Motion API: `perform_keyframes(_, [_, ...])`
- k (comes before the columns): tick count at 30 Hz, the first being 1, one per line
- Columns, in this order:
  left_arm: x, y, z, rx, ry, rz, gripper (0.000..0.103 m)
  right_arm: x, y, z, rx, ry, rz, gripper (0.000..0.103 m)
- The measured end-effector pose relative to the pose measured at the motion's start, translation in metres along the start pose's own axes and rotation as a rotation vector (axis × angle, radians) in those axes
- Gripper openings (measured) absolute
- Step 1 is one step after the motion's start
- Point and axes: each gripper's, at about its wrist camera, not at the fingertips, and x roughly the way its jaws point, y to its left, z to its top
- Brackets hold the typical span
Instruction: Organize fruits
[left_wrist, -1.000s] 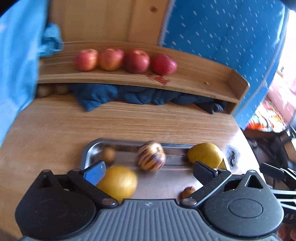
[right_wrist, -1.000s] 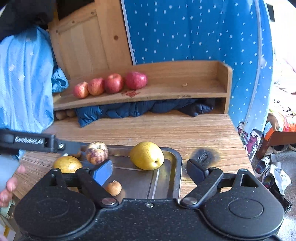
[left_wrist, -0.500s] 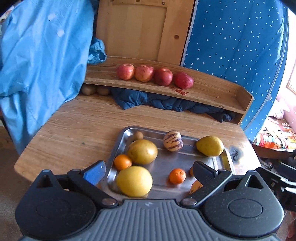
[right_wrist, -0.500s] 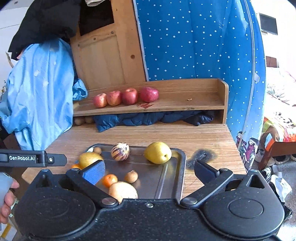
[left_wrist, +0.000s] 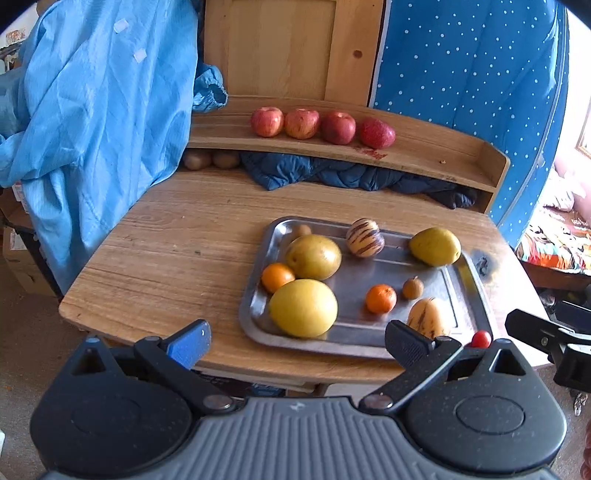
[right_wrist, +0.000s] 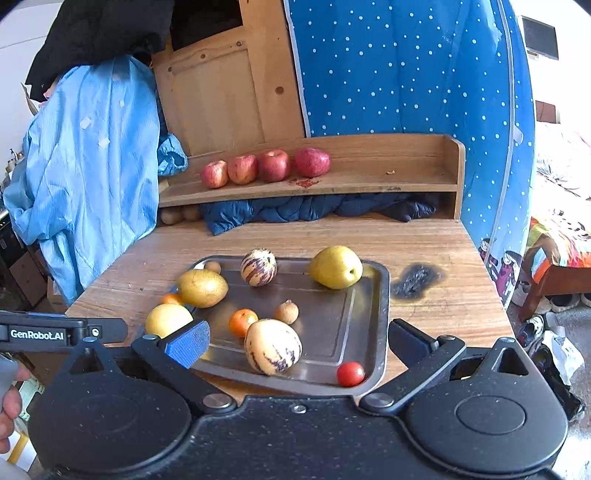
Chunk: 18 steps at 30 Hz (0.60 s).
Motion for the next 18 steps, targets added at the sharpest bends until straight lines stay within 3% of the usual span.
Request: perform_keyframes(18, [-0.003,0.026,-0.009,0.013,0.042,-0.039,0.102,0.005,0.021,-0.014,0.052,0.071,-0.056,0.102])
